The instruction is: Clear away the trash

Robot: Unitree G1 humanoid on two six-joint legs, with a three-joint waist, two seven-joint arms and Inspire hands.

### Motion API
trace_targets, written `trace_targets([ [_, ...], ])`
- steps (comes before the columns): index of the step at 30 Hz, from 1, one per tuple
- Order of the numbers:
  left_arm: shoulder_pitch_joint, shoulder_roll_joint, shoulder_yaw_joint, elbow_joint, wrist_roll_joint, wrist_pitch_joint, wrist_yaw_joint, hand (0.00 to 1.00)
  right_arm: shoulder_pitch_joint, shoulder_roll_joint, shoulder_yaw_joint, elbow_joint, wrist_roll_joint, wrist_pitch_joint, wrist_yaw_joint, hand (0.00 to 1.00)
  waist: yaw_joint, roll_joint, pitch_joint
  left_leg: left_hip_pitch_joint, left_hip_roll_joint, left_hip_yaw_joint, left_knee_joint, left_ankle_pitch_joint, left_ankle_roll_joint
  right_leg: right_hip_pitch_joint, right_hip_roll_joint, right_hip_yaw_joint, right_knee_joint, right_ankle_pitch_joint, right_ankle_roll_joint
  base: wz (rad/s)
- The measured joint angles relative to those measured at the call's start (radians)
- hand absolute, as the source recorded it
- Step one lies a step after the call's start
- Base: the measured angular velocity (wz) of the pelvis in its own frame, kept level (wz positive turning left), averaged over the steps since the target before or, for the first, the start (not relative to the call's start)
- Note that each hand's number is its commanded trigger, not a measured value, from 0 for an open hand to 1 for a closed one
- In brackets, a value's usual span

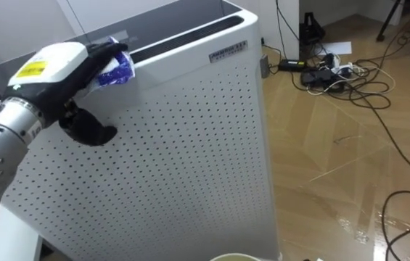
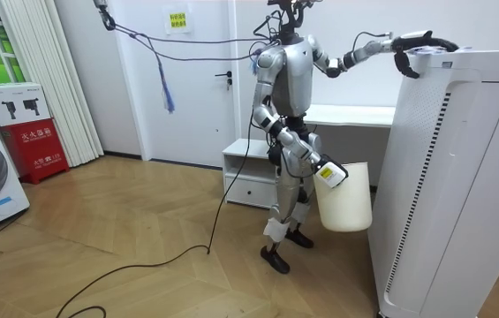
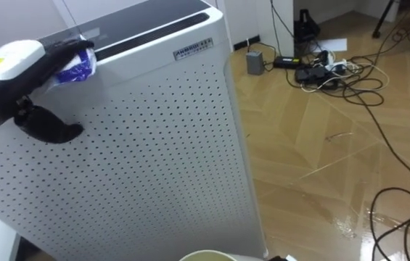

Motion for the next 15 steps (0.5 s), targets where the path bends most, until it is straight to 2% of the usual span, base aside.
trace_targets([
  [4, -0.007, 0.000, 0.006, 0.002, -0.001, 0.025, -0.004, 1.00, 0.000, 0.003, 0.006, 0.000, -0.022, 0.002, -0.003, 1.00, -0.002, 0.000, 0.0002, 0.009, 0.000, 0.003, 0.000, 0.001, -0.001, 0.004, 0.000, 0.000, 0.007, -0.003, 0.001, -0.03],
  [10, -0.012, 0.001, 0.013, 0.005, 0.002, 0.028, 0.015, 1.00, 0.000, 0.001, 0.022, 0.000, -0.029, 0.025, -0.030, 1.00, -0.003, 0.000, 0.0000, 0.011, 0.001, 0.010, 0.000, 0.003, -0.001, 0.004, -0.002, 0.000, 0.013, -0.003, 0.000, -0.01],
  [15, -0.012, 0.001, 0.023, 0.004, 0.001, 0.029, 0.026, 1.00, 0.000, 0.001, 0.022, 0.000, -0.029, 0.027, -0.030, 1.00, -0.004, 0.002, -0.0010, 0.012, 0.001, 0.012, -0.004, 0.003, -0.001, 0.003, -0.003, 0.000, 0.018, -0.003, 0.000, 0.00],
])
